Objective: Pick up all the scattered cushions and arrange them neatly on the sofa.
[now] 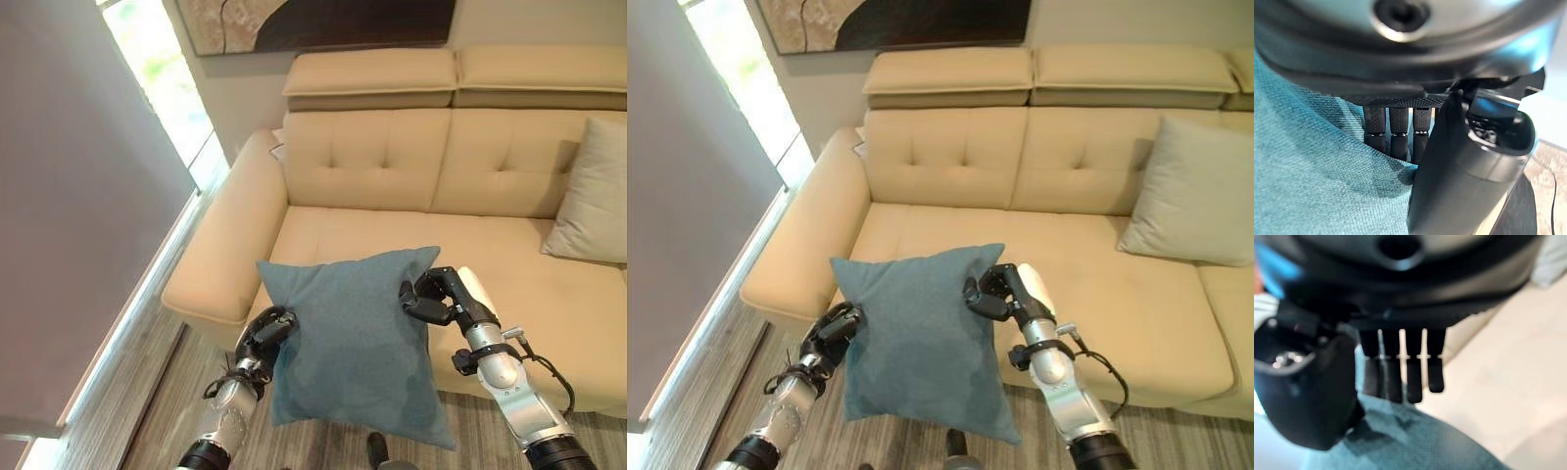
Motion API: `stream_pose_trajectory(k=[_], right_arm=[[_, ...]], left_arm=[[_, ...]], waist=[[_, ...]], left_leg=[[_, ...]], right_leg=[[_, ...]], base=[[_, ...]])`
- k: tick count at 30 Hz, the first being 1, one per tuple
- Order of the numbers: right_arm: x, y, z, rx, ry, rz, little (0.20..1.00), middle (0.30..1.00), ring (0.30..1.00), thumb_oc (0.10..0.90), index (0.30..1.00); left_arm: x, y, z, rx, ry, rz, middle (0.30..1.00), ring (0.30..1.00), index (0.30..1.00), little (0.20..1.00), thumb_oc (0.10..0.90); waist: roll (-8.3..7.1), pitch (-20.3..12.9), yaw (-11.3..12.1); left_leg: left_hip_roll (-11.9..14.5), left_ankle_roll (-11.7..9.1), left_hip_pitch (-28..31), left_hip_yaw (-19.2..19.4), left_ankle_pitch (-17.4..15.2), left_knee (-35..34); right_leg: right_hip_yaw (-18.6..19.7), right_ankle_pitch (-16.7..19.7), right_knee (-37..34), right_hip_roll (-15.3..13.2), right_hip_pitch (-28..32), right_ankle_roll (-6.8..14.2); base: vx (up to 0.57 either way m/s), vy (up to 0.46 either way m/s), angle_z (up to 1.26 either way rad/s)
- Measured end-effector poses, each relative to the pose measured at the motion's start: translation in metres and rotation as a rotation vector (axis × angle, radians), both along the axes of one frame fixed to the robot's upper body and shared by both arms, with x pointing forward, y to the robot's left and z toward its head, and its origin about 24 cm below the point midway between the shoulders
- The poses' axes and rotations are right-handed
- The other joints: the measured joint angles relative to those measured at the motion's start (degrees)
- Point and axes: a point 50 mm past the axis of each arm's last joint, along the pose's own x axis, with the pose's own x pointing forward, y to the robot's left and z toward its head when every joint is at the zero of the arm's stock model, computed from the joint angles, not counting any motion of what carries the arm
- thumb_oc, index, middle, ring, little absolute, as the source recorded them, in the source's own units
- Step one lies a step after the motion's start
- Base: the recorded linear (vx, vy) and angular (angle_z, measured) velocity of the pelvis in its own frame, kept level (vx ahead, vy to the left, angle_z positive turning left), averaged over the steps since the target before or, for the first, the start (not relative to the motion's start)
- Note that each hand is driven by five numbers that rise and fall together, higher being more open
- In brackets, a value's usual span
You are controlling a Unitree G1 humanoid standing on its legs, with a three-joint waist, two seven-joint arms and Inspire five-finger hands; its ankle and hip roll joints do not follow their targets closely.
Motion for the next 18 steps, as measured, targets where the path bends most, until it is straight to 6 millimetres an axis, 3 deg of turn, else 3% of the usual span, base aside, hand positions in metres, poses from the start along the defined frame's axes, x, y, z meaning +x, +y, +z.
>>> stream_pose_trajectory(k=[2,3,5,7,8,9,12,13,14,15,16,17,18], right_arm=[[0.000,0.000,-0.001,0.000,0.004,0.000,0.300,0.300,0.300,0.400,0.300],[0.000,0.001,-0.001,0.005,0.002,-0.003,0.300,0.300,0.300,0.400,0.300],[0.002,0.004,-0.001,0.013,-0.004,-0.005,0.300,0.300,0.300,0.400,0.300],[0.004,0.005,0.001,0.024,-0.017,-0.022,0.300,0.300,0.300,0.400,0.300],[0.009,0.008,0.000,0.036,-0.022,-0.025,0.300,0.300,0.300,0.400,0.300],[0.014,0.010,0.003,0.038,-0.031,-0.024,0.300,0.300,0.300,0.400,0.300],[0.017,0.015,0.007,0.034,-0.044,0.001,0.300,0.300,0.300,0.400,0.300],[0.018,0.016,0.009,0.035,-0.052,0.007,0.300,0.300,0.300,0.400,0.300],[0.017,0.018,0.008,0.033,-0.049,0.019,0.300,0.300,0.300,0.400,0.300],[0.017,0.021,0.008,0.029,-0.045,0.034,0.300,0.300,0.300,0.400,0.300],[0.015,0.023,0.005,0.044,-0.039,0.034,0.300,0.300,0.300,0.400,0.300],[0.011,0.029,0.000,0.070,-0.028,0.038,0.300,0.300,0.300,0.400,0.300],[0.008,0.035,-0.003,0.097,-0.020,0.048,0.300,0.300,0.300,0.400,0.300]], left_arm=[[-0.002,0.000,-0.001,0.002,0.008,0.001,0.300,0.300,0.300,0.300,0.400],[-0.002,0.000,-0.002,0.005,0.011,-0.003,0.300,0.300,0.300,0.300,0.400],[0.000,-0.001,0.000,0.011,0.006,-0.009,0.300,0.300,0.300,0.300,0.400],[0.004,-0.002,0.003,0.012,-0.005,-0.013,0.300,0.300,0.300,0.300,0.400],[0.006,-0.001,0.004,0.019,-0.005,-0.004,0.300,0.300,0.300,0.300,0.400],[0.009,-0.001,0.007,0.028,-0.010,0.001,0.300,0.300,0.300,0.300,0.400],[0.010,0.002,0.008,0.038,-0.005,0.013,0.300,0.300,0.300,0.300,0.400],[0.011,0.003,0.008,0.043,-0.005,0.013,0.300,0.300,0.300,0.300,0.400],[0.014,0.004,0.011,0.065,-0.007,0.016,0.300,0.300,0.300,0.300,0.400],[0.016,0.004,0.012,0.084,-0.010,0.014,0.300,0.300,0.300,0.300,0.400],[0.016,0.008,0.014,0.104,-0.015,0.013,0.300,0.300,0.300,0.300,0.400],[0.019,0.017,0.017,0.151,-0.027,0.007,0.300,0.300,0.300,0.300,0.400],[0.022,0.026,0.022,0.198,-0.044,0.004,0.300,0.300,0.300,0.300,0.400]], waist=[[-0.09,1.0,1.0],[0.15,1.0,1.5],[0.44,1.2,1.8],[0.17,1.6,2.4],[-0.69,2.1,3.5],[-0.68,2.7,4.5],[-0.27,3.3,6.5],[0.24,3.3,6.7],[-0.77,3.6,6.6],[-0.36,3.6,7.2],[-0.47,3.5,7.0],[-1.93,3.6,6.3],[-3.97,3.7,6.4]], left_leg=[[0.1,-0.1,-4.4,-1.4,-0.8,6.4],[-0.2,1.0,-4.5,-1.5,-1.6,2.8],[-0.4,0.7,-4.8,-2.2,-1.3,-4.0],[-0.7,-0.6,-4.7,-5.3,-0.2,-13.0],[-1.5,-1.6,-4.8,-8.3,0.4,-19.5],[-1.2,-1.4,-5.7,-10.2,1.4,-21.4],[-0.2,-0.7,-6.7,-11.1,1.4,-20.8],[-0.9,0.5,-6.8,-11.4,1.7,-17.7],[-2.7,2.1,-7.6,-10.3,0.7,-13.9],[-2.9,3.9,-7.5,-8.4,1.1,-12.2],[-3.1,4.8,-7.2,-7.6,2.0,-11.5],[-4.1,5.9,-6.1,-5.9,3.2,-10.6],[-5.6,7.6,-4.7,-3.9,1.5,-10.2]], right_leg=[[0.0,-0.6,0.0,-0.4,0.7,-0.7],[0.2,-0.8,0.0,-0.6,0.5,-0.9],[0.6,-0.9,-0.1,-0.7,0.4,-0.8],[2.1,-0.5,0.0,-0.5,0.0,-1.1],[4.1,-0.5,0.0,-0.6,-0.2,-0.7],[5.6,-0.8,0.0,-0.5,-0.3,-0.5],[10.6,-2.3,-0.1,0.4,-0.1,1.5],[12.6,-3.3,-0.4,0.0,0.1,2.5],[13.8,-6.3,0.3,-1.6,0.1,1.8],[13.7,-10.0,8.2,-2.1,-3.0,3.5],[13.3,-11.3,13.8,-2.3,-4.4,5.6],[12.8,-12.5,22.7,-3.0,-5.4,7.2],[12.8,-12.5,29.5,-3.7,-6.8,8.3]], base=[[0.21,0.123,0.13],[0.24,0.156,-0.03],[0.32,0.148,-0.05],[0.25,0.079,-0.24],[0.34,0.165,-0.65],[0.23,0.135,-0.82],[0.37,0.242,-1.01],[0.49,0.309,-1.16],[0.47,0.270,-1.39],[0.20,0.119,-1.05],[0.22,0.194,-0.93],[0.19,0.201,-0.61],[0.32,0.254,-0.78]])
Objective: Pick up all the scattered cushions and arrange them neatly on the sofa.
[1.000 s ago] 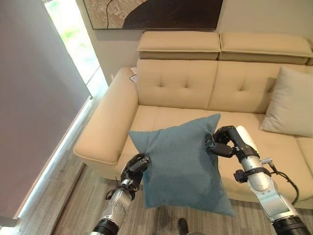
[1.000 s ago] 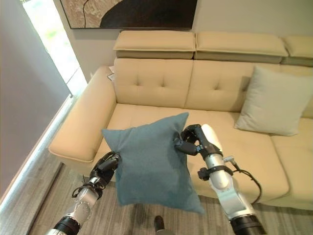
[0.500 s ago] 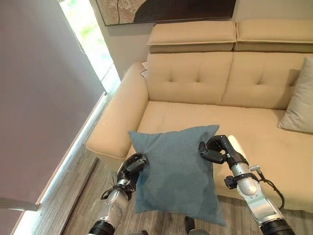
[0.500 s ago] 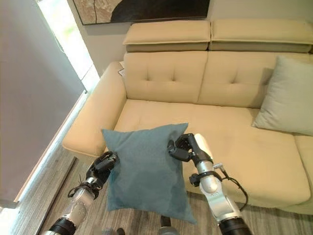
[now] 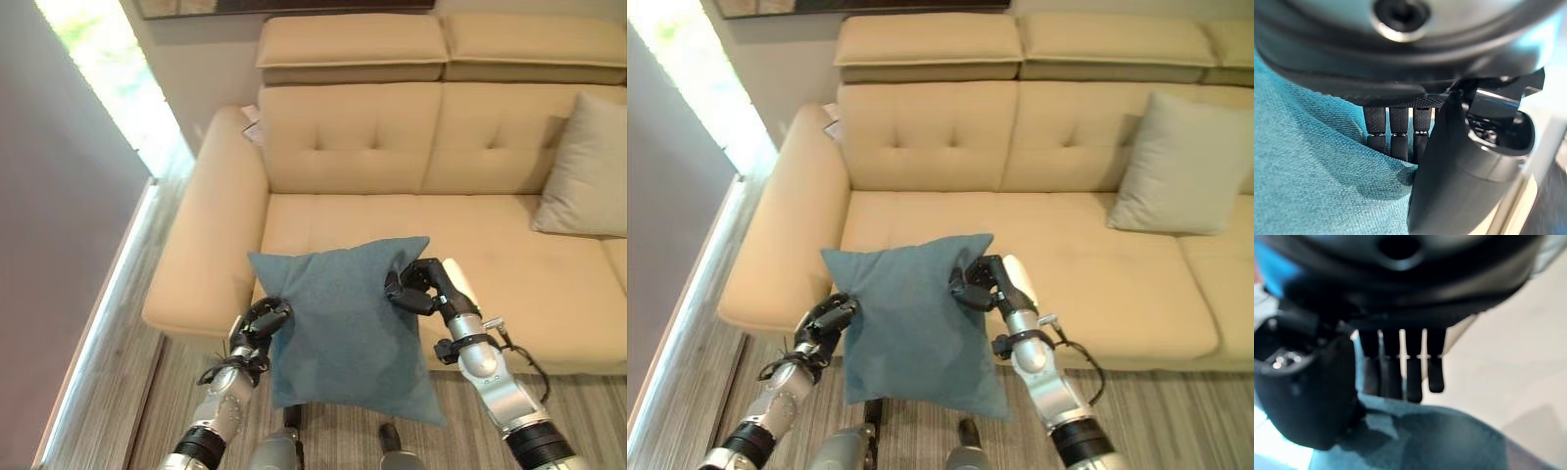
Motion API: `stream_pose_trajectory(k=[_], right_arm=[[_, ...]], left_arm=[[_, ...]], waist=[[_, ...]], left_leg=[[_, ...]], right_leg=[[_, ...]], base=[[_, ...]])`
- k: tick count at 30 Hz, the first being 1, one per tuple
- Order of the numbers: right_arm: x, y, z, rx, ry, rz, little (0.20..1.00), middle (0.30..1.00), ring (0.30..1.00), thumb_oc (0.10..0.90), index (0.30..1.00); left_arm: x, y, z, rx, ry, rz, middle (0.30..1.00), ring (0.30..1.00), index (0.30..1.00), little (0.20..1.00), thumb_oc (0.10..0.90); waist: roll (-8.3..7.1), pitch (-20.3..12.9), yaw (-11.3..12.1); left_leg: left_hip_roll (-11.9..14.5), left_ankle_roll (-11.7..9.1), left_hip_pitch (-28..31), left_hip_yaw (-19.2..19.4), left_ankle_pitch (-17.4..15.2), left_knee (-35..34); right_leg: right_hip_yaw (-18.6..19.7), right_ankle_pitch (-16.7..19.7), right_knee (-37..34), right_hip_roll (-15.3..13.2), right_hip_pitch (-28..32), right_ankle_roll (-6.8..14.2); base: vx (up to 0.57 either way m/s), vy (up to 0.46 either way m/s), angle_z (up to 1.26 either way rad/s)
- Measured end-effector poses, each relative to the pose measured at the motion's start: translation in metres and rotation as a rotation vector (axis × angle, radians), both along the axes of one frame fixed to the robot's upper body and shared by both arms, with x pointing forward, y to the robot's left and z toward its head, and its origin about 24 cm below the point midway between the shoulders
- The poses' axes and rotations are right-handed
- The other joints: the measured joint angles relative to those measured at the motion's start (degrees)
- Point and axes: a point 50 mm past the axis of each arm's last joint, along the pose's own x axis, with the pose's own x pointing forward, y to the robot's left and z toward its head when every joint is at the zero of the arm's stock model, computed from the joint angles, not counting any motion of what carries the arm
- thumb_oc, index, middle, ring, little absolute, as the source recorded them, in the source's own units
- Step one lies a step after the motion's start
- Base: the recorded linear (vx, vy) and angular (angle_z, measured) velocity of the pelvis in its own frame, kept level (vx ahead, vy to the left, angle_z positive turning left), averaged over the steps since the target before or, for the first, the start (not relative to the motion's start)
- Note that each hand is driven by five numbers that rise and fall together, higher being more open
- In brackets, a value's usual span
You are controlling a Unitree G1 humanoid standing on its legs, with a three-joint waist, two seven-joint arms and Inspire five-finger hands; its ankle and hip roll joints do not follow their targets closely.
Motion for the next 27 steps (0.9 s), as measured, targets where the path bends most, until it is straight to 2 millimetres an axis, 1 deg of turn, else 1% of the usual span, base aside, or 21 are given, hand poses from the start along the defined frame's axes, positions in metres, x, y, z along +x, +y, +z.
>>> stream_pose_trajectory(k=[1,3,6,8,9,10,12,13,14,15,16,17,18,19,20,21,23,24,25,26,27], right_arm=[[0.000,0.007,0.001,0.024,-0.004,0.015,0.300,0.300,0.300,0.400,0.300],[-0.004,0.006,-0.001,0.023,0.003,0.019,0.300,0.300,0.300,0.400,0.300],[-0.007,0.004,-0.004,0.014,0.015,0.017,0.300,0.300,0.300,0.400,0.300],[-0.007,0.002,-0.002,0.011,0.010,0.008,0.300,0.300,0.300,0.400,0.300],[-0.008,0.001,-0.003,0.005,0.014,0.006,0.300,0.300,0.300,0.400,0.300],[-0.009,0.000,-0.005,0.002,0.024,0.002,0.300,0.300,0.300,0.400,0.300],[-0.011,-0.001,-0.008,-0.004,0.036,-0.002,0.300,0.300,0.300,0.400,0.300],[-0.015,0.000,-0.016,-0.004,0.073,-0.008,0.300,0.300,0.300,0.400,0.300],[-0.013,-0.005,-0.019,-0.024,0.094,-0.017,0.300,0.300,0.300,0.400,0.300],[-0.014,-0.008,-0.020,-0.030,0.105,-0.033,0.300,0.300,0.300,0.400,0.300],[-0.013,-0.012,-0.022,-0.029,0.108,-0.054,0.300,0.300,0.300,0.400,0.300],[-0.012,-0.013,-0.022,-0.026,0.108,-0.069,0.300,0.300,0.300,0.400,0.300],[-0.007,-0.017,-0.016,-0.053,0.084,-0.070,0.300,0.300,0.300,0.400,0.300],[-0.003,-0.017,-0.011,-0.068,0.068,-0.063,0.300,0.300,0.300,0.400,0.300],[0.002,-0.017,-0.004,-0.078,0.044,-0.063,0.300,0.300,0.300,0.400,0.300],[0.007,-0.016,0.001,-0.079,0.022,-0.063,0.300,0.300,0.300,0.400,0.300],[0.016,-0.015,0.013,-0.072,-0.025,-0.067,0.300,0.300,0.300,0.400,0.300],[0.023,-0.012,0.020,-0.033,-0.048,-0.068,0.300,0.300,0.300,0.400,0.300],[0.028,-0.012,0.025,-0.005,-0.065,-0.075,0.300,0.300,0.300,0.400,0.300],[0.036,-0.014,0.032,-0.009,-0.087,-0.085,0.300,0.300,0.300,0.400,0.300],[0.047,-0.009,0.038,-0.016,-0.093,-0.072,0.300,0.300,0.300,0.400,0.300]], left_arm=[[0.003,0.008,0.005,0.036,-0.016,0.015,0.300,0.300,0.300,0.300,0.400],[0.009,0.009,0.012,0.056,-0.037,0.019,0.300,0.300,0.300,0.300,0.400],[0.011,0.008,0.016,0.069,-0.059,0.011,0.300,0.300,0.300,0.300,0.400],[0.013,0.006,0.018,0.066,-0.070,0.008,0.300,0.300,0.300,0.300,0.400],[0.013,0.005,0.018,0.068,-0.068,0.004,0.300,0.300,0.300,0.300,0.400],[0.011,0.004,0.015,0.067,-0.059,0.001,0.300,0.300,0.300,0.300,0.400],[0.008,0.002,0.012,0.065,-0.048,-0.004,0.300,0.300,0.300,0.300,0.400],[0.003,0.004,0.008,0.067,-0.031,0.001,0.300,0.300,0.300,0.300,0.400],[-0.004,-0.002,0.000,0.037,-0.001,0.015,0.300,0.300,0.300,0.300,0.400],[-0.008,-0.007,-0.004,0.017,0.009,0.012,0.300,0.300,0.300,0.300,0.400],[-0.008,-0.012,-0.005,0.007,0.011,0.004,0.300,0.300,0.300,0.300,0.400],[-0.008,-0.014,-0.004,0.000,0.008,0.001,0.300,0.300,0.300,0.300,0.400],[-0.008,-0.018,-0.004,-0.018,0.007,0.006,0.300,0.300,0.300,0.300,0.400],[-0.008,-0.020,-0.004,-0.027,0.006,0.006,0.300,0.300,0.300,0.300,0.400],[-0.006,-0.021,-0.002,-0.029,-0.002,0.005,0.300,0.300,0.300,0.300,0.400],[-0.004,-0.023,0.000,-0.033,-0.010,0.001,0.300,0.300,0.300,0.300,0.400],[-0.003,-0.023,0.002,-0.031,-0.016,-0.006,0.300,0.300,0.300,0.300,0.400],[-0.001,-0.023,0.003,-0.027,-0.014,-0.009,0.300,0.300,0.300,0.300,0.400],[0.002,-0.023,0.005,-0.022,-0.017,-0.017,0.300,0.300,0.300,0.300,0.400],[0.006,-0.024,0.009,-0.013,-0.033,-0.026,0.300,0.300,0.300,0.300,0.400],[0.010,-0.020,0.013,0.002,-0.044,-0.027,0.300,0.300,0.300,0.300,0.400]], waist=[[0.18,0.6,0.0],[1.81,1.9,-1.5],[1.60,1.8,-2.6],[1.57,1.7,-3.5],[1.29,1.6,-4.0],[0.57,1.2,-4.9],[-0.59,0.5,-4.9],[-2.85,-1.3,-5.2],[-0.15,-2.2,-5.3],[1.26,-3.3,-5.0],[1.78,-3.3,-4.8],[1.23,-3.2,-4.6],[0.98,-3.3,-2.9],[0.59,-3.1,-2.0],[-0.02,-2.7,-2.0],[-0.92,-2.5,-2.1],[-1.50,-2.3,-2.0],[-1.39,-2.4,-2.0],[-1.08,-2.5,-1.6],[-0.93,-2.6,-1.0],[-1.03,-2.5,-0.3]], left_leg=[[0.0,1.2,1.2,1.5,0.4,-0.2],[-0.1,2.2,3.8,1.9,0.0,-1.5],[-1.2,2.3,7.1,3.1,-0.2,-4.2],[-1.3,1.8,8.0,3.4,-1.2,-4.8],[-1.4,1.3,8.5,3.3,-1.8,-5.0],[-1.4,0.4,9.9,2.8,-2.3,-5.6],[-1.3,-1.5,11.8,2.3,-3.4,-6.5],[-1.0,-3.8,13.4,1.3,-4.7,-6.6],[2.5,-5.3,14.0,1.0,-5.2,-6.3],[4.9,-6.9,13.9,0.9,-5.9,-4.9],[7.0,-7.8,12.2,0.7,-6.5,-0.1],[7.9,-7.5,8.9,0.0,-7.6,7.3],[9.6,-6.2,1.4,-2.5,-5.1,22.3],[9.8,-5.2,-1.8,-5.6,-3.0,28.5],[9.7,-4.4,-5.4,-7.2,-4.2,33.7],[9.0,-4.4,-7.2,-7.8,-5.5,35.0],[8.5,-4.9,-8.9,-6.4,-6.5,29.8],[9.4,-5.9,-7.5,-4.1,-4.7,19.5],[10.2,-8.4,-3.8,-2.9,-1.6,10.3],[10.7,-9.9,-1.1,-3.4,-0.5,3.6],[10.9,-9.8,1.6,-3.3,-0.3,-1.4]], right_leg=[[-1.7,-0.7,5.1,-0.6,-2.9,1.3],[-5.2,-1.7,4.6,-0.9,-4.0,0.8],[-9.2,-0.8,-4.4,-2.6,-3.8,-0.3],[-10.6,3.5,-14.0,-5.3,-5.7,0.6],[-11.1,6.3,-17.7,-6.6,-6.0,0.8],[-10.9,11.5,-21.3,-8.5,-6.2,0.6],[-10.9,14.5,-23.9,-8.7,-4.6,1.0],[-10.8,16.1,-24.3,-8.0,-1.5,0.4],[-11.4,16.1,-24.1,-4.8,-0.8,-0.4],[-12.0,14.8,-24.0,-2.1,-0.2,-1.6],[-12.7,13.9,-22.8,-0.2,0.1,-3.0],[-12.9,13.6,-21.8,0.2,0.1,-4.5],[-13.9,11.1,-19.2,2.7,-0.5,-7.6],[-14.1,9.8,-17.9,3.4,-0.6,-9.2],[-14.3,9.1,-18.5,3.9,0.4,-9.6],[-14.3,9.0,-18.6,4.1,0.8,-9.8],[-13.9,8.0,-19.5,5.2,2.4,-10.1],[-13.8,7.5,-21.4,6.3,4.0,-9.3],[-13.6,7.6,-23.3,7.6,5.4,-9.1],[-13.3,8.1,-24.5,9.0,5.7,-9.9],[-12.2,8.8,-24.8,9.8,5.6,-10.9]], base=[[0.27,0.142,-0.69],[0.32,0.037,-0.31],[0.32,-0.120,-0.07],[0.38,-0.176,0.01],[0.44,-0.258,0.12],[0.31,-0.193,0.14],[0.35,-0.250,0.18],[0.43,-0.406,0.22],[0.31,-0.439,0.21],[0.08,-0.265,-0.01],[0.02,-0.264,0.00],[0.07,-0.300,-0.16],[0.08,-0.291,-0.34],[0.16,-0.170,-0.37],[0.20,0.005,-0.21],[0.30,0.026,-0.04],[0.33,0.132,-0.08],[0.45,0.248,-0.06],[0.40,0.245,-0.02],[0.34,0.200,-0.13],[0.19,0.141,-0.10]])
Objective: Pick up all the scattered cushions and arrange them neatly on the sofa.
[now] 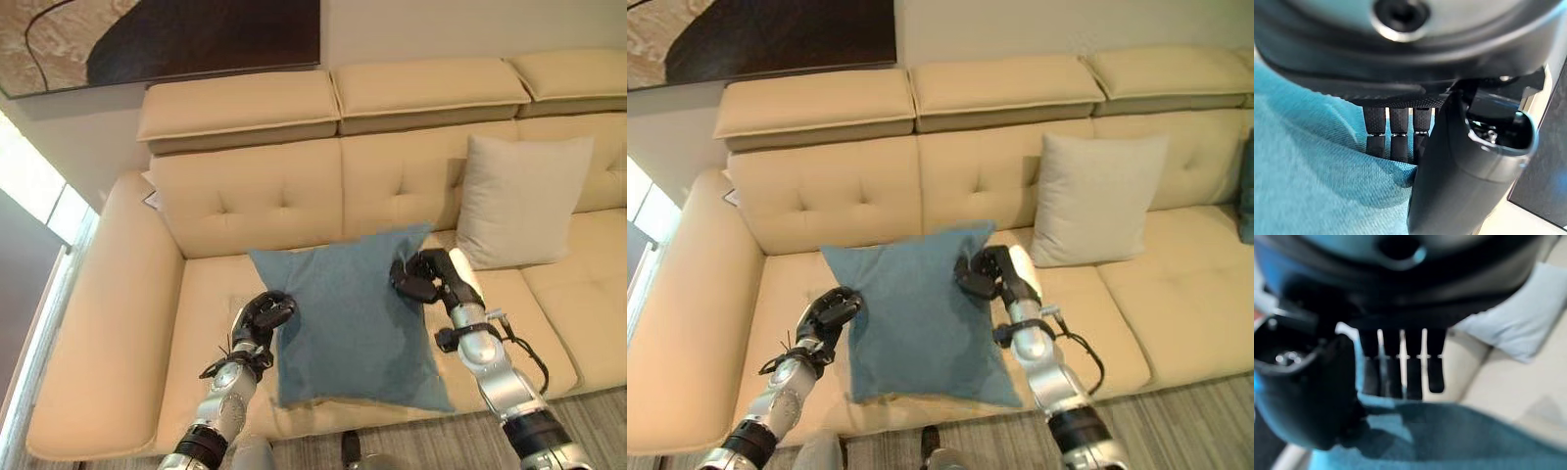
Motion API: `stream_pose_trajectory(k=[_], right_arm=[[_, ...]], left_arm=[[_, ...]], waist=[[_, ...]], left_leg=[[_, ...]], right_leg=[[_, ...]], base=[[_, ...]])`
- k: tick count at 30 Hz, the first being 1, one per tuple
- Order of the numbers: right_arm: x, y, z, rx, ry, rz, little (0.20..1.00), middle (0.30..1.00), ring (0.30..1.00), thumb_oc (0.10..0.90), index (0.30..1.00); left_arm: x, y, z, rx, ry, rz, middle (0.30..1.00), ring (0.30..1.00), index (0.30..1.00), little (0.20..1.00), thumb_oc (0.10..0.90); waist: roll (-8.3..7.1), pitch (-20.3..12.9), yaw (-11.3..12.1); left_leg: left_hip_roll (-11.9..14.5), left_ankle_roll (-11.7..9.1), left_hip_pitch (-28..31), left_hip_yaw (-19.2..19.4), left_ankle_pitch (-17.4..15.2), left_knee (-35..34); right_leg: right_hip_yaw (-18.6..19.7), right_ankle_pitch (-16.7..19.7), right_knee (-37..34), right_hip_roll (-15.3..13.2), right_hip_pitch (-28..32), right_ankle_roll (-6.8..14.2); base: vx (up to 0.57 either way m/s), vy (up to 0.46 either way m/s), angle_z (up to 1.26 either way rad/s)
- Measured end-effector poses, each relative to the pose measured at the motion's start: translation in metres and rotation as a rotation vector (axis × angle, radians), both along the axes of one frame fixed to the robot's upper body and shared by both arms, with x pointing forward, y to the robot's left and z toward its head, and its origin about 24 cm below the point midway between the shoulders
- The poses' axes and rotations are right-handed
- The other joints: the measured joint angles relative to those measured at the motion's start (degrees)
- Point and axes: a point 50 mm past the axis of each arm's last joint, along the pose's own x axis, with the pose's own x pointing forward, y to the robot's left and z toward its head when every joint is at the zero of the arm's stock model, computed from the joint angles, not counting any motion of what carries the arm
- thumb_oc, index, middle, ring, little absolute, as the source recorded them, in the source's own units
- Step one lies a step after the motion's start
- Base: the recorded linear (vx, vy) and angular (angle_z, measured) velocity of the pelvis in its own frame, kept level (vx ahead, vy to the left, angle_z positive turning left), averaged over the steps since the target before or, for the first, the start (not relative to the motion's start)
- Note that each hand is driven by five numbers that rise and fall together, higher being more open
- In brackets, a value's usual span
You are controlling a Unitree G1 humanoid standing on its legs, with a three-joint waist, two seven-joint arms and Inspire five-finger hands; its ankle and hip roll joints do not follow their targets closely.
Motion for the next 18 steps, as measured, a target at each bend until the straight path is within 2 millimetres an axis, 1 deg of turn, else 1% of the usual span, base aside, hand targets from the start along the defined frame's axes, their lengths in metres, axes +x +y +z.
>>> stream_pose_trajectory(k=[1,2,3,4,5,6,7,8,10,11,12,13,14,15,17,18], right_arm=[[0.005,-0.001,0.005,0.000,-0.012,-0.005,0.300,0.300,0.300,0.400,0.300],[0.006,0.000,0.007,0.006,-0.015,-0.004,0.300,0.300,0.300,0.400,0.300],[0.006,0.004,0.005,0.026,-0.009,0.001,0.300,0.300,0.300,0.400,0.300],[0.006,0.010,0.002,0.044,0.003,0.009,0.300,0.300,0.300,0.400,0.300],[0.007,0.013,0.002,0.049,0.006,0.014,0.300,0.300,0.300,0.400,0.300],[0.009,0.013,0.005,0.041,0.000,0.023,0.300,0.300,0.300,0.400,0.300],[0.012,0.012,0.011,0.035,-0.016,0.025,0.300,0.300,0.300,0.400,0.300],[0.016,0.013,0.019,0.017,-0.035,0.036,0.300,0.300,0.300,0.400,0.300],[0.022,0.019,0.028,-0.003,-0.053,0.064,0.300,0.300,0.300,0.400,0.300],[0.024,0.023,0.032,-0.014,-0.060,0.075,0.300,0.300,0.300,0.400,0.300],[0.027,0.025,0.038,-0.035,-0.076,0.089,0.300,0.300,0.300,0.400,0.300],[0.027,0.025,0.039,-0.036,-0.077,0.090,0.300,0.300,0.300,0.400,0.300],[0.036,0.029,0.059,-0.090,-0.129,0.111,0.300,0.300,0.300,0.400,0.300],[0.048,0.031,0.080,-0.145,-0.172,0.114,0.300,0.300,0.300,0.400,0.300],[0.060,0.032,0.115,-0.191,-0.257,0.098,0.300,0.300,0.300,0.400,0.300],[0.064,0.030,0.128,-0.214,-0.287,0.079,0.300,0.300,0.300,0.400,0.300]], left_arm=[[0.004,0.000,0.004,0.011,-0.005,0.002,0.300,0.300,0.300,0.300,0.400],[0.005,0.001,0.004,0.018,-0.004,0.008,0.300,0.300,0.300,0.300,0.400],[0.005,0.005,0.005,0.032,-0.005,0.012,0.300,0.300,0.300,0.300,0.400],[0.007,0.012,0.008,0.055,-0.011,0.021,0.300,0.300,0.300,0.300,0.400],[0.008,0.016,0.009,0.073,-0.014,0.024,0.300,0.300,0.300,0.300,0.400],[0.010,0.019,0.012,0.090,-0.022,0.026,0.300,0.300,0.300,0.300,0.400],[0.013,0.019,0.016,0.098,-0.035,0.028,0.300,0.300,0.300,0.300,0.400],[0.021,0.021,0.026,0.124,-0.068,0.024,0.300,0.300,0.300,0.300,0.400],[0.034,0.025,0.042,0.151,-0.114,0.041,0.300,0.300,0.300,0.300,0.400],[0.038,0.030,0.049,0.173,-0.129,0.054,0.300,0.300,0.300,0.300,0.400],[0.044,0.033,0.058,0.191,-0.151,0.058,0.300,0.300,0.300,0.300,0.400],[0.044,0.033,0.059,0.192,-0.153,0.058,0.300,0.300,0.300,0.300,0.400],[0.060,0.041,0.085,0.240,-0.221,0.071,0.300,0.300,0.300,0.300,0.400],[0.075,0.045,0.108,0.273,-0.267,0.082,0.300,0.300,0.300,0.300,0.400],[0.094,0.049,0.154,0.304,-0.376,0.124,0.300,0.300,0.300,0.300,0.400],[0.101,0.047,0.173,0.321,-0.431,0.125,0.300,0.300,0.300,0.300,0.400]], waist=[[-0.19,0.2,0.3],[-0.01,0.2,0.4],[-0.43,0.4,0.4],[-2.02,1.4,1.0],[-2.68,1.6,1.9],[-1.98,1.3,2.9],[-0.36,0.8,3.0],[0.16,0.7,3.4],[-0.43,1.0,5.0],[-0.44,1.0,5.3],[-0.44,1.0,5.4],[-0.44,1.0,5.4],[-0.53,1.0,6.0],[-0.54,1.1,6.2],[-0.63,1.2,6.8],[-0.56,1.2,6.8]], left_leg=[[-0.5,0.6,1.1,-0.3,0.7,-2.2],[-1.5,1.3,2.9,-0.6,5.0,-3.6],[-1.8,1.0,3.0,-0.5,4.5,-2.2],[-3.0,0.9,-0.4,-1.3,0.6,4.5],[-3.8,1.3,-1.7,-1.7,-1.5,5.3],[-3.8,1.3,-0.2,-2.3,-0.5,1.3],[-3.3,2.6,2.9,-1.8,3.5,-5.2],[-3.4,2.6,3.6,-1.6,3.6,-8.5],[-4.4,3.1,1.9,-1.8,3.8,-8.6],[-5.1,3.3,0.8,-2.2,3.7,-7.9],[-5.7,3.4,-0.3,-3.0,3.8,-7.5],[-5.7,3.4,-0.3,-3.1,3.8,-7.5],[-6.5,3.7,-2.9,-3.7,4.0,-7.5],[-6.7,4.0,-5.8,-4.0,4.2,-6.7],[-6.9,4.6,-9.8,-4.3,4.7,-6.3],[-7.1,4.7,-11.3,-4.8,4.8,-5.8]], right_leg=[[0.2,0.0,-0.2,0.0,0.0,0.0],[0.4,0.0,-0.4,0.0,0.5,0.0],[-0.1,0.3,-0.8,-0.3,1.4,0.5],[0.1,1.3,-1.8,-1.6,3.0,1.3],[0.9,1.4,-1.9,-2.3,3.6,1.5],[1.5,1.3,-2.0,-2.2,3.6,1.6],[1.3,1.0,-2.5,-1.6,3.6,2.0],[1.2,0.3,-3.0,-1.8,3.0,3.0],[1.0,1.2,-2.7,-3.0,1.0,4.9],[1.0,1.7,-2.7,-3.6,0.6,5.6],[0.8,1.8,-2.8,-4.2,0.0,6.1],[0.8,1.8,-2.8,-4.2,-0.1,6.1],[0.5,1.9,-3.3,-4.8,-1.8,6.4],[0.1,2.5,-3.6,-4.9,-4.0,7.2],[-0.2,2.6,-4.0,-4.9,-7.4,7.5],[-0.4,2.6,-4.0,-5.0,-8.4,7.5]], base=[[0.19,0.135,-0.05],[0.18,0.136,0.19],[0.16,0.132,0.20],[0.08,0.083,0.13],[0.02,0.099,-0.02],[-0.02,0.070,0.03],[-0.04,0.091,0.13],[-0.06,0.060,0.19],[-0.11,0.057,0.10],[-0.14,0.058,0.23],[-0.15,0.068,0.23],[-0.17,0.075,0.32],[-0.16,0.066,0.24],[-0.16,0.081,0.24],[-0.14,0.075,0.13],[-0.13,0.066,0.16]])
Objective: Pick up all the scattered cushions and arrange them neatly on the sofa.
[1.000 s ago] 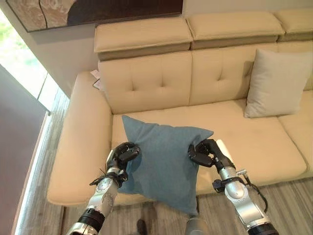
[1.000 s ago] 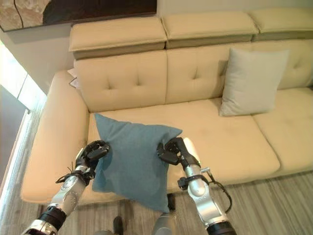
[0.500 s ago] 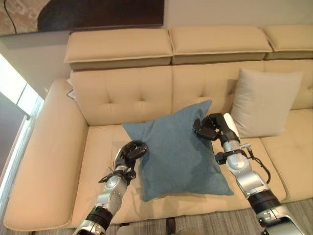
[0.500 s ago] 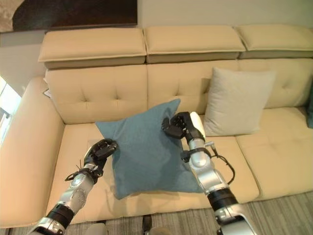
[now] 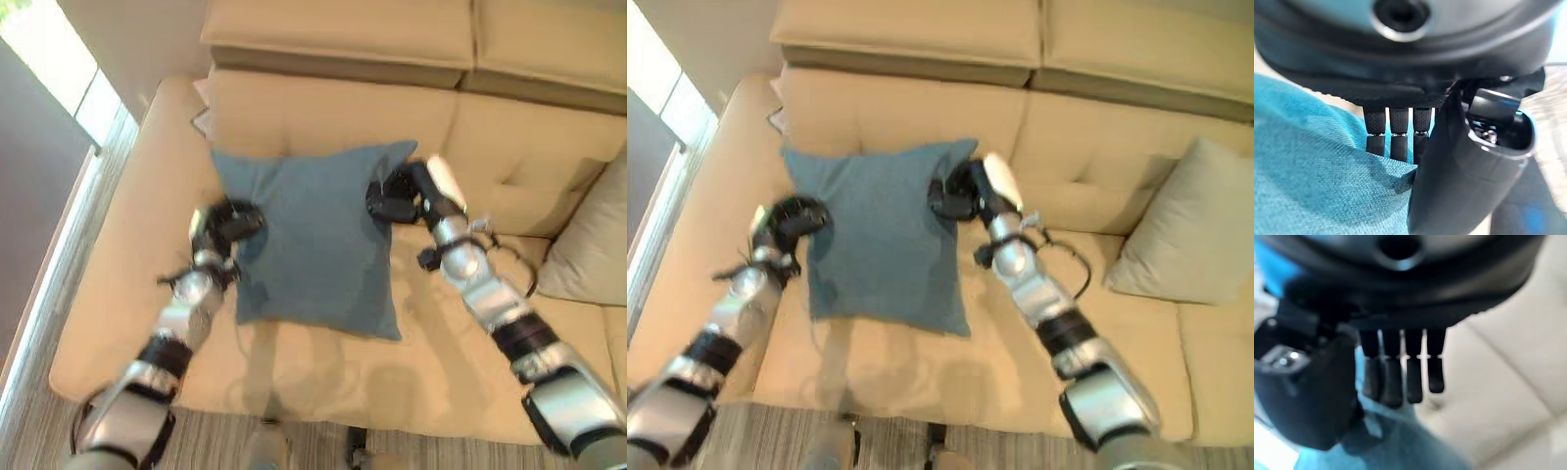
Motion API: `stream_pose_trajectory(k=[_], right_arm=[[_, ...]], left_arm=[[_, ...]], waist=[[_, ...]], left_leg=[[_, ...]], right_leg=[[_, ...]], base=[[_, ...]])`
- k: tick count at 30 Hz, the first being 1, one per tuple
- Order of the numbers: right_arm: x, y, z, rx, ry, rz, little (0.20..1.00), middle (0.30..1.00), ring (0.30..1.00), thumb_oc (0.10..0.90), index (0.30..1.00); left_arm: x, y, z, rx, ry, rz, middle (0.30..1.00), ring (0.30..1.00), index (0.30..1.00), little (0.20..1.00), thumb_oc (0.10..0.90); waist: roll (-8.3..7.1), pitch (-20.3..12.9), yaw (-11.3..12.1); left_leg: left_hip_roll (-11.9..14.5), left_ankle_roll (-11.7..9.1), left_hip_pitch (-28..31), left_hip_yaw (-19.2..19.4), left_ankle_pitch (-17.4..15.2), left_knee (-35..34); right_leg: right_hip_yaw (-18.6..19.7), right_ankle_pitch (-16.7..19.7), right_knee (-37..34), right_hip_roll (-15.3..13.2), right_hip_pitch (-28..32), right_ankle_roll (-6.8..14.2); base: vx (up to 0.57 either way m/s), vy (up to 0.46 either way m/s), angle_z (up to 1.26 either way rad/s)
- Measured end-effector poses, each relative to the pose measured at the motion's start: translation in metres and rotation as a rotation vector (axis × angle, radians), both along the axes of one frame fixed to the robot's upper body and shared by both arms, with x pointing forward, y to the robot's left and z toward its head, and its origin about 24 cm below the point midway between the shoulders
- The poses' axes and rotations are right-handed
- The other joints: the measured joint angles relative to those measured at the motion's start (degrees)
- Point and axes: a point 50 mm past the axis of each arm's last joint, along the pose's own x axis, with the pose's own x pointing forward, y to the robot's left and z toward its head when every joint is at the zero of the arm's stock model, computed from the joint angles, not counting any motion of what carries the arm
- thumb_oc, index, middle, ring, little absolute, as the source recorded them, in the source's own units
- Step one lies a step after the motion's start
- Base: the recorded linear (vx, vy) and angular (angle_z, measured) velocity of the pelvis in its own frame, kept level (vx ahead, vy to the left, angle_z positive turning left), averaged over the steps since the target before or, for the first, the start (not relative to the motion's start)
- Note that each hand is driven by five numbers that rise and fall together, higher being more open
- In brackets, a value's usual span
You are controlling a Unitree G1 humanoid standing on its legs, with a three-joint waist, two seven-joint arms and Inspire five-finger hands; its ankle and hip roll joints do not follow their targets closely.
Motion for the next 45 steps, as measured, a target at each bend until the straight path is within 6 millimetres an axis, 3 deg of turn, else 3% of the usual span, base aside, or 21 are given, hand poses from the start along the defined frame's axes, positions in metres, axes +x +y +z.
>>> stream_pose_trajectory(k=[3,5,8,11,13,14,15,17,18,20,21,23,24,25,26,27,30,38,42,45], right_arm=[[0.008,-0.006,0.024,0.027,-0.073,-0.065,0.300,0.300,0.300,0.400,0.300],[0.012,-0.012,0.057,0.041,-0.163,-0.115,0.300,0.300,0.300,0.400,0.300],[0.013,-0.013,0.092,0.047,-0.274,-0.165,0.300,0.300,0.300,0.400,0.300],[0.015,-0.010,0.123,0.036,-0.332,-0.196,0.300,0.300,0.300,0.400,0.300],[0.013,-0.009,0.134,0.047,-0.359,-0.194,0.300,0.300,0.300,0.400,0.300],[0.012,-0.008,0.142,0.055,-0.377,-0.198,0.300,0.300,0.300,0.400,0.300],[0.012,-0.009,0.151,0.043,-0.393,-0.218,0.300,0.300,0.300,0.400,0.300],[0.003,-0.014,0.178,0.046,-0.465,-0.231,0.300,0.300,0.300,0.400,0.300],[-0.003,-0.019,0.193,0.053,-0.516,-0.251,0.300,0.300,0.300,0.400,0.300],[-0.009,-0.024,0.204,0.061,-0.550,-0.270,0.300,0.300,0.300,0.400,0.300],[-0.010,-0.028,0.206,0.058,-0.555,-0.281,0.300,0.300,0.300,0.400,0.300],[-0.010,-0.032,0.206,0.068,-0.561,-0.301,0.300,0.300,0.300,0.400,0.300],[-0.005,-0.032,0.200,0.091,-0.540,-0.312,0.533,0.533,0.533,0.555,0.533],[-0.003,-0.029,0.198,0.117,-0.522,-0.305,0.900,0.900,0.900,0.800,0.900],[-0.003,-0.029,0.199,0.131,-0.523,-0.299,0.900,0.900,0.900,0.800,0.900],[-0.003,-0.030,0.199,0.154,-0.529,-0.300,0.900,0.900,0.900,0.800,0.900],[-0.001,-0.032,0.195,0.178,-0.501,-0.309,0.900,0.900,0.900,0.800,0.900],[0.005,-0.046,0.178,0.267,-0.406,-0.310,0.900,0.900,0.900,0.800,0.900],[0.006,-0.059,0.147,0.363,-0.350,-0.294,0.900,0.900,0.900,0.800,0.900],[0.002,-0.067,0.110,0.425,-0.309,-0.256,0.900,0.900,0.900,0.800,0.900]], left_arm=[[0.013,-0.012,0.044,0.058,-0.127,-0.019,0.300,0.300,0.300,0.300,0.400],[0.022,-0.021,0.087,0.099,-0.224,-0.021,0.300,0.300,0.300,0.300,0.400],[0.022,-0.028,0.124,0.118,-0.315,-0.020,0.300,0.300,0.300,0.300,0.400],[0.026,-0.027,0.146,0.152,-0.343,0.008,0.300,0.300,0.300,0.300,0.400],[0.026,-0.027,0.151,0.153,-0.352,0.012,0.300,0.300,0.300,0.300,0.400],[0.025,-0.027,0.152,0.155,-0.356,0.007,0.300,0.300,0.300,0.300,0.400],[0.025,-0.029,0.155,0.155,-0.367,0.002,0.300,0.300,0.300,0.300,0.400],[0.021,-0.034,0.176,0.148,-0.440,-0.004,0.300,0.300,0.300,0.300,0.400],[0.017,-0.040,0.197,0.144,-0.496,-0.016,0.300,0.300,0.300,0.300,0.400],[0.014,-0.046,0.207,0.141,-0.529,-0.028,0.300,0.300,0.300,0.300,0.400],[0.015,-0.048,0.206,0.148,-0.526,-0.034,0.300,0.300,0.300,0.300,0.400],[0.015,-0.051,0.206,0.153,-0.524,-0.044,0.300,0.300,0.300,0.300,0.400],[0.016,-0.051,0.205,0.164,-0.523,-0.044,0.300,0.300,0.300,0.300,0.400],[0.018,-0.051,0.204,0.187,-0.515,-0.040,0.545,0.545,0.545,0.545,0.563],[0.018,-0.051,0.207,0.196,-0.518,-0.035,0.545,0.545,0.545,0.545,0.563],[0.017,-0.052,0.213,0.204,-0.529,-0.030,0.900,0.900,0.900,0.900,0.800],[0.021,-0.051,0.206,0.241,-0.494,-0.017,0.900,0.900,0.900,0.900,0.800],[0.022,-0.014,0.210,0.349,-0.396,0.085,0.900,0.900,0.900,0.900,0.800],[0.006,0.012,0.215,0.354,-0.452,0.119,0.900,0.900,0.900,0.900,0.800],[-0.005,0.027,0.200,0.351,-0.490,0.115,0.900,0.900,0.900,0.900,0.800]], waist=[[-0.07,1.8,-0.1],[0.37,3.2,-0.2],[0.63,5.1,-0.8],[1.27,7.1,-2.0],[1.68,8.7,-2.0],[1.78,9.6,-2.0],[1.52,10.4,-2.1],[3.91,11.0,-1.7],[4.23,13.2,-1.5],[5.92,15.7,-1.3],[6.13,15.7,-1.4],[5.99,15.8,-2.0],[5.36,15.7,-2.0],[5.67,15.4,-1.5],[5.83,15.4,-1.6],[5.51,15.6,-2.1],[5.23,15.6,-1.7],[5.18,15.6,-2.3],[5.13,15.6,-3.4],[5.13,15.6,-2.9]], left_leg=[[-0.6,0.0,-2.1,-0.6,0.0,1.8],[-0.7,0.0,-5.7,-1.0,0.0,3.1],[-1.2,0.1,-9.4,-0.7,0.3,4.1],[-1.8,0.1,-13.4,-0.2,0.3,7.1],[-1.9,0.1,-13.8,0.1,0.3,7.7],[-2.4,0.0,-16.1,0.3,0.2,11.2],[-3.7,0.0,-21.5,0.5,-1.9,17.7],[-2.2,1.6,-17.4,1.3,1.6,5.7],[-2.1,2.5,-17.4,1.5,2.5,5.1],[-1.8,3.2,-17.2,1.4,3.1,6.1],[-3.2,3.2,-17.1,1.9,3.1,6.3],[-5.7,2.7,-18.9,1.9,2.6,10.1],[-6.1,2.1,-24.2,2.0,0.0,17.7],[-4.5,2.6,-18.4,2.1,1.3,8.6],[-3.9,3.4,-16.7,2.1,2.1,4.7],[-4.0,3.4,-17.1,1.8,3.6,4.0],[-4.5,3.4,-17.2,2.6,3.7,5.2],[-4.3,3.6,-17.5,3.2,3.8,6.9],[-4.2,3.2,-17.2,3.4,3.7,7.0],[-4.2,3.7,-15.9,4.7,3.5,7.0]], right_leg=[[-0.4,0.0,0.3,-0.3,-1.0,0.0],[-1.4,0.0,0.3,-0.4,-3.9,0.0],[-1.3,0.1,0.3,-0.9,-7.2,-0.2],[-1.3,0.9,0.4,-1.4,-10.0,-0.1],[-1.1,1.2,0.3,-1.6,-10.3,-0.1],[-0.6,1.7,0.3,-2.0,-10.7,-0.5],[0.1,2.0,0.3,-2.9,-11.6,-0.7],[-0.1,1.9,0.5,-2.1,-14.3,-0.6],[-0.1,1.7,3.2,-2.2,-16.1,-0.3],[-0.2,0.3,10.0,-2.4,-19.9,1.1],[-2.0,1.9,3.7,-4.4,-18.3,1.0],[-2.9,8.4,-0.4,-7.1,-16.2,0.1],[-2.8,8.6,-0.4,-7.5,-16.4,0.2],[-2.9,8.5,-0.3,-6.2,-16.8,0.4],[-3.0,8.4,-0.2,-5.8,-17.1,0.5],[-2.9,8.4,0.8,-5.9,-18.0,0.5],[-3.1,8.4,1.4,-6.4,-17.9,0.5],[-3.0,7.6,1.8,-6.4,-17.9,0.7],[-2.8,7.3,2.3,-6.3,-17.9,0.2],[-1.7,7.4,2.6,-6.5,-17.3,0.4]], base=[[-0.11,0.099,0.15],[-0.07,0.132,0.04],[-0.06,0.105,-0.05],[-0.04,0.090,-0.04],[-0.03,0.106,-0.05],[-0.02,0.090,0.07],[-0.01,0.084,-0.08],[0.00,0.082,-0.12],[0.00,0.066,-0.11],[0.01,0.037,-0.14],[0.01,0.034,0.07],[0.02,0.033,0.36],[0.01,0.044,0.13],[0.01,0.039,-0.14],[0.01,0.039,-0.12],[0.02,0.008,0.03],[0.00,-0.003,-0.03],[0.00,-0.022,-0.06],[0.00,-0.009,-0.02],[0.03,-0.015,-0.13]])
